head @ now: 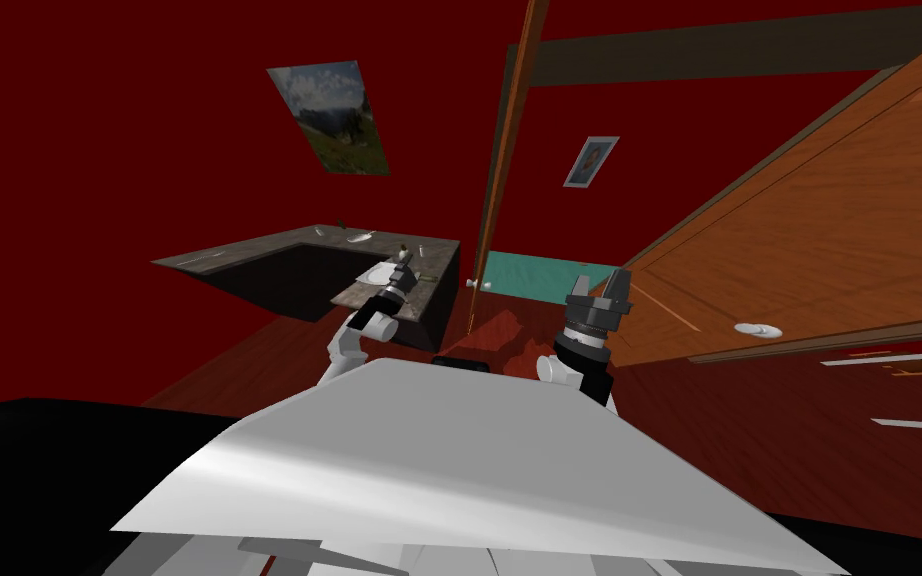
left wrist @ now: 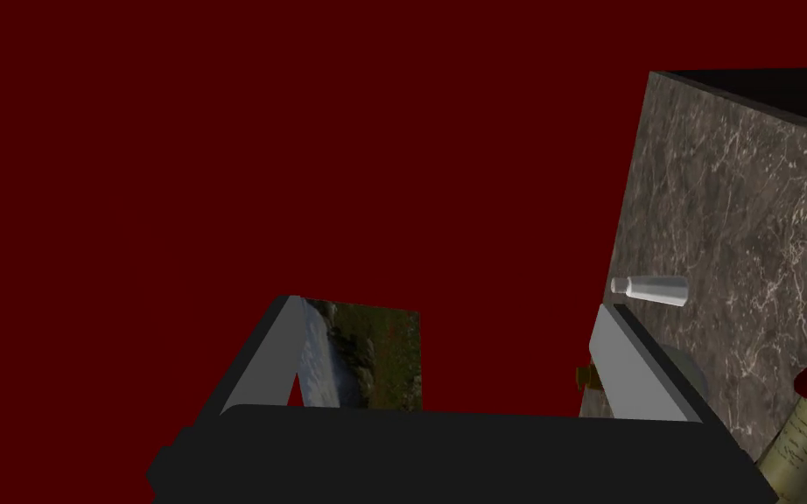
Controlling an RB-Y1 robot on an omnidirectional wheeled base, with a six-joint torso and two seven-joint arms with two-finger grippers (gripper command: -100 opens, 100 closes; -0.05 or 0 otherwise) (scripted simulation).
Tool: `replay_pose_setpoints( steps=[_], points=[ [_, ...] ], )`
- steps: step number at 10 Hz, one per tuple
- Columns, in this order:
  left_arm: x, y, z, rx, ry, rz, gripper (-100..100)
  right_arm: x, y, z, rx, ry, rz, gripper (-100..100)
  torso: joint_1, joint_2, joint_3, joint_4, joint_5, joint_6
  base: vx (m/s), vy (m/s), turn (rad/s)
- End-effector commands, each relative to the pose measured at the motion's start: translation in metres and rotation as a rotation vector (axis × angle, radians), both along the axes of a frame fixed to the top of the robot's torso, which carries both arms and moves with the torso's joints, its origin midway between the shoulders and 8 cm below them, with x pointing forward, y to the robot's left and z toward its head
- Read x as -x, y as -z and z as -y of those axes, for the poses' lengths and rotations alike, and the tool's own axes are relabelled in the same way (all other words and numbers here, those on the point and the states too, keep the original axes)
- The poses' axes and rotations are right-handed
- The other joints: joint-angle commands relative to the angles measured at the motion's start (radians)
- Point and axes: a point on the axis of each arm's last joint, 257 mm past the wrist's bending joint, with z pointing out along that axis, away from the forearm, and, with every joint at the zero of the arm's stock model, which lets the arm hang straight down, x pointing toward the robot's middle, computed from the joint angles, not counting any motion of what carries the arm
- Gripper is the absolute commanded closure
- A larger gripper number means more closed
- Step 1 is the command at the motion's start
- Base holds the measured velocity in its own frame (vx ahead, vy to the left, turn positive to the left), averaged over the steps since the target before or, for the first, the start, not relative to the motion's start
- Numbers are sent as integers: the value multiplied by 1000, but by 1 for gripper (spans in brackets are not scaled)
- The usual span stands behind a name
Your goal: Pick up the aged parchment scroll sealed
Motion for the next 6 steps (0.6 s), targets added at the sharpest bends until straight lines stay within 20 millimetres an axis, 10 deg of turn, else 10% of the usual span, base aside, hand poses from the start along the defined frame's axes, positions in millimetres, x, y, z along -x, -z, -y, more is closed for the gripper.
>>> replay_pose_setpoints(
  steps=[1,6],
  points=[
    [-3,7,-1,-3,-3,-28,-100,0,0,0,0,0,0,0,0,0,0,0,0,0,11,-49,7],
    [-18,40,-16,-19,-18,-165,-100,0,0,0,0,0,0,0,0,-2,-1,0,0,0,30,-88,-10]
  ],
)
